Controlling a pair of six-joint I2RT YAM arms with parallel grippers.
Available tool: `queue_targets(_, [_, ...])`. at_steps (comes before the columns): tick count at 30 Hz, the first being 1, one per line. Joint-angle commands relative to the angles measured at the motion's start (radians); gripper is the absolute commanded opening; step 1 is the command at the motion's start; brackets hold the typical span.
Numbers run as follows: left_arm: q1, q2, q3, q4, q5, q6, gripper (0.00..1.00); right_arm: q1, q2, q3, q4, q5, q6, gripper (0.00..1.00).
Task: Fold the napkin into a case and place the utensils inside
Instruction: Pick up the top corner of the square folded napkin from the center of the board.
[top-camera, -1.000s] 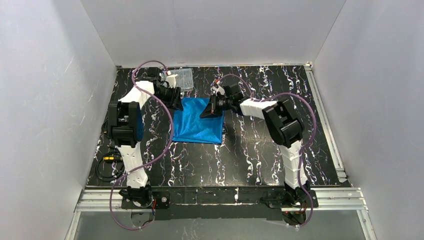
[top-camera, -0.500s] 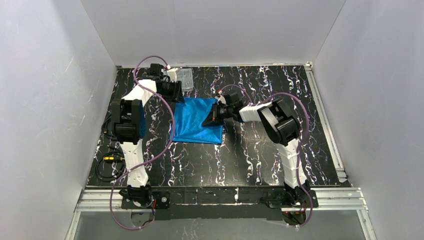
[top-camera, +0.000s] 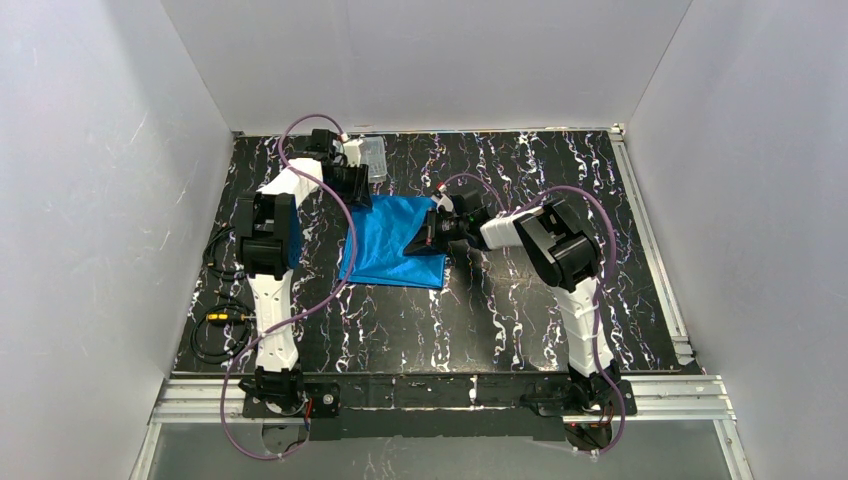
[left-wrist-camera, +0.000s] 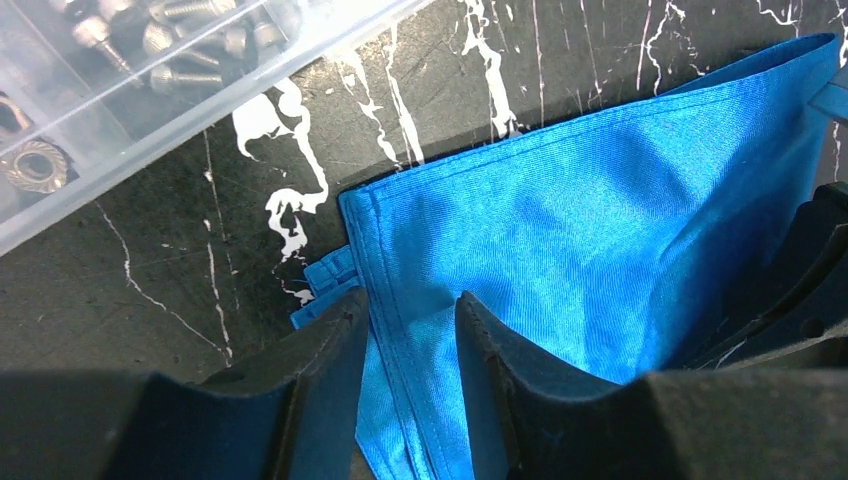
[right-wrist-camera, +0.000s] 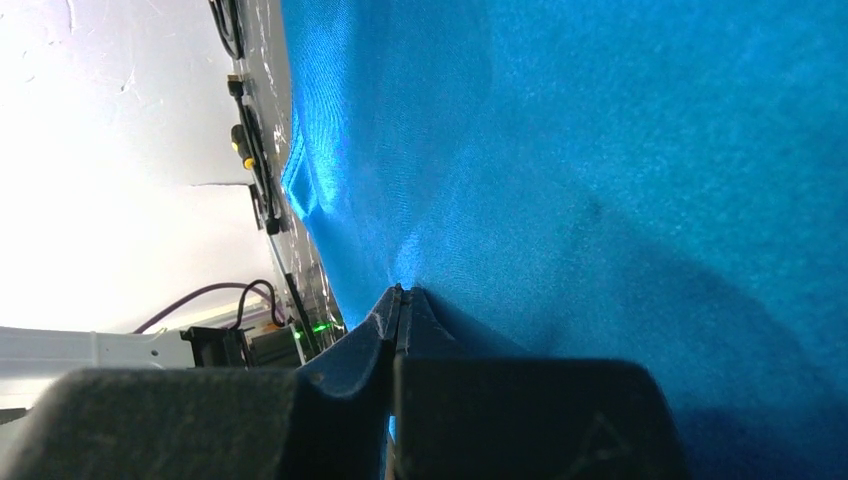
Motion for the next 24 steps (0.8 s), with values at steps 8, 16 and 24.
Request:
queue_targets(8, [-0.004,-0.046,-0.016,0.035,0.05,-0.03,0.17,0.002,0.043,-0.016,0.075,-0.033,0.03,0.01])
queue_targets(16, [-0.006,-0.085,-0.033,0.056,0.08,-0.031,0.03,0.001,0.05,-0.013,0.074,-0.029,0.029,0.01])
queue_targets(24, [-0.006,-0.104,-0.057,0.057,0.076,-0.002,0.0,0.001,0.045,-0.01,0.064,-0.028,0.026,0.01])
